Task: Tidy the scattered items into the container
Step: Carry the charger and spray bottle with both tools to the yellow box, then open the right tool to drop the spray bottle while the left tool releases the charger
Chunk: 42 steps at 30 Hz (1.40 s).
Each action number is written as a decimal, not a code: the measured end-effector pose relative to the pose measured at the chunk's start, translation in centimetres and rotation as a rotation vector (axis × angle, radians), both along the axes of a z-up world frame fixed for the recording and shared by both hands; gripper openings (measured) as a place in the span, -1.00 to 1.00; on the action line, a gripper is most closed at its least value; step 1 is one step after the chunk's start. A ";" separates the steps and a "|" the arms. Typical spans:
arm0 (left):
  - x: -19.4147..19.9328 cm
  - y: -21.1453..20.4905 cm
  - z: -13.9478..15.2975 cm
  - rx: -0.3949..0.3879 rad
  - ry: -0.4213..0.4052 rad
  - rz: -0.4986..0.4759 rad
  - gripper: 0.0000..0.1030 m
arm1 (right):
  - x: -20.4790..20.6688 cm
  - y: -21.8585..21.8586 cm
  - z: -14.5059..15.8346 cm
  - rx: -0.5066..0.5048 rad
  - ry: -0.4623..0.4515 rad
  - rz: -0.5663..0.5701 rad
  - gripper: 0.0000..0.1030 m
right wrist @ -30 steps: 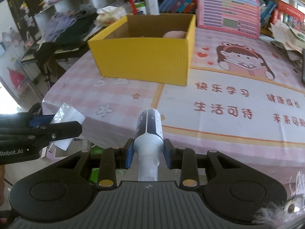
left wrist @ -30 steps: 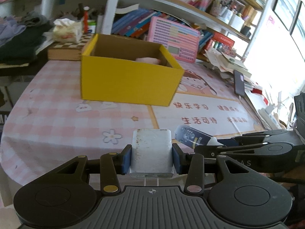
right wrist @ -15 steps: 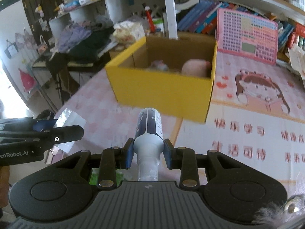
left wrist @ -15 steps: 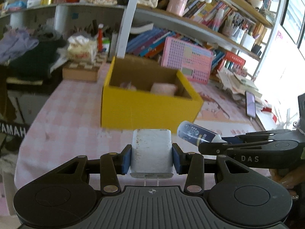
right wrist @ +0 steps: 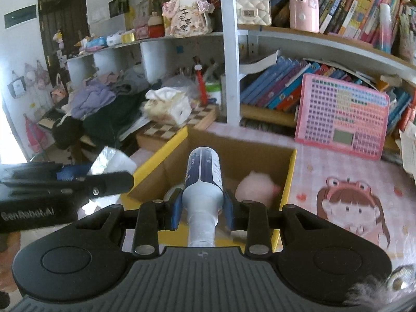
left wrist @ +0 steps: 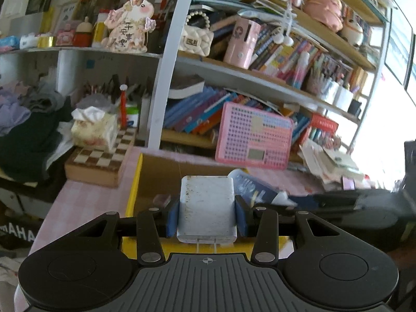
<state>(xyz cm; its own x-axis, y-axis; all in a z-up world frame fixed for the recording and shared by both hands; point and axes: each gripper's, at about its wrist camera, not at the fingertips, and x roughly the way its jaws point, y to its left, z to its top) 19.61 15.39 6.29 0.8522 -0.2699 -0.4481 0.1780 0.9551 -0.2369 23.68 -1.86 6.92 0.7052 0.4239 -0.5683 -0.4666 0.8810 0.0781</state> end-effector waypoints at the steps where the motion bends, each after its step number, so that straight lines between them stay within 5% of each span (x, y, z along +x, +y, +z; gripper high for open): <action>1: 0.9 -0.1 0.1 0.006 0.003 0.003 -0.19 | 1.0 0.2 -0.2 -0.006 0.000 0.005 -0.41; 12: 11.9 -2.9 -3.9 0.140 0.149 0.000 -0.19 | 8.9 1.8 -6.0 -0.070 0.167 0.072 -0.41; 22: 17.5 -4.1 -7.1 0.168 0.270 -0.014 -0.19 | 12.3 1.0 -9.2 -0.116 0.253 0.089 -0.41; 35: 19.5 -5.0 -9.3 0.200 0.356 -0.014 -0.18 | 12.9 1.7 -9.7 -0.124 0.252 0.112 -0.39; 37: 19.3 -4.8 -8.9 0.189 0.333 -0.004 -0.08 | 12.6 1.6 -9.3 -0.107 0.236 0.114 -0.30; 39: 18.9 -4.4 -8.1 0.150 0.294 -0.004 0.26 | 12.4 1.4 -8.7 -0.089 0.215 0.113 -0.20; 42: 17.6 -3.7 -6.3 0.101 0.230 0.014 0.31 | 11.5 0.8 -7.6 -0.043 0.188 0.115 -0.12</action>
<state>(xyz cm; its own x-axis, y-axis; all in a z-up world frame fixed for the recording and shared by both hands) 37.25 11.72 -0.03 0.7281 -0.2025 -0.6548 0.1166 0.9780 -0.1728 35.20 -1.05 -0.70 0.5332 0.4679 -0.7048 -0.5453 0.8270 0.1365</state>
